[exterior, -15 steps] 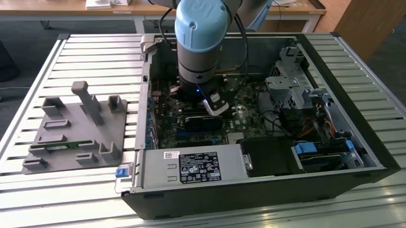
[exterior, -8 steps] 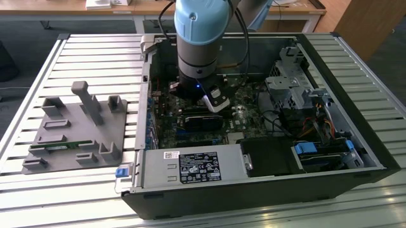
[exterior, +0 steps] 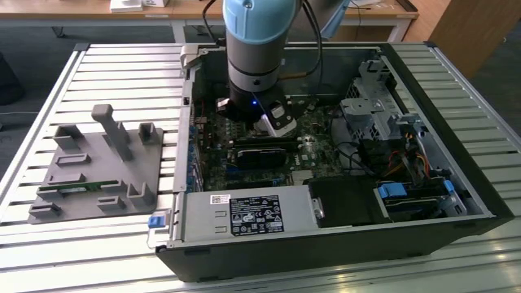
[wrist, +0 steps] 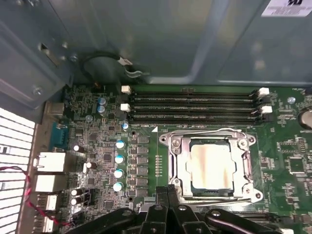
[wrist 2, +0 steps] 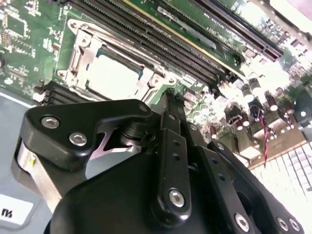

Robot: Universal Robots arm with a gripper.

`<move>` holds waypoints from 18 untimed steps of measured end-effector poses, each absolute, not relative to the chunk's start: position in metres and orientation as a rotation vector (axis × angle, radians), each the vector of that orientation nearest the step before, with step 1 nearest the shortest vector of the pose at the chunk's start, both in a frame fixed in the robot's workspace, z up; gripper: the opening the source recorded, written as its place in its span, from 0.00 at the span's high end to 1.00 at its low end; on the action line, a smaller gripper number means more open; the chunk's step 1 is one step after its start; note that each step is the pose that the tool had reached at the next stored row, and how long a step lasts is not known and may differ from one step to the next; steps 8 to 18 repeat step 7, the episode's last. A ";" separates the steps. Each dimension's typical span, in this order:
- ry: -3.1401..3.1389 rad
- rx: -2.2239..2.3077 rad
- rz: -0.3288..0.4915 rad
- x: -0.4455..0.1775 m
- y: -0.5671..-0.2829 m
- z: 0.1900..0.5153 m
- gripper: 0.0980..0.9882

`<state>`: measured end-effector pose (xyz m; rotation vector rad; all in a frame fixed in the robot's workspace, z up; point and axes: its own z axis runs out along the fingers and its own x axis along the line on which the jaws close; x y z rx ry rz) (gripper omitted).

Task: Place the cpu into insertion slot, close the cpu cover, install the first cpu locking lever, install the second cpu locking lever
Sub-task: 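Install the second cpu locking lever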

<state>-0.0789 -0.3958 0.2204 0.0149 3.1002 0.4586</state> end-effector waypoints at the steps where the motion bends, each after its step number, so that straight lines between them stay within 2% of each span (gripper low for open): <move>1: 3.100 0.015 0.459 -0.079 -0.396 0.222 0.99; 18: 3.100 0.017 0.461 -0.079 -0.396 0.231 0.99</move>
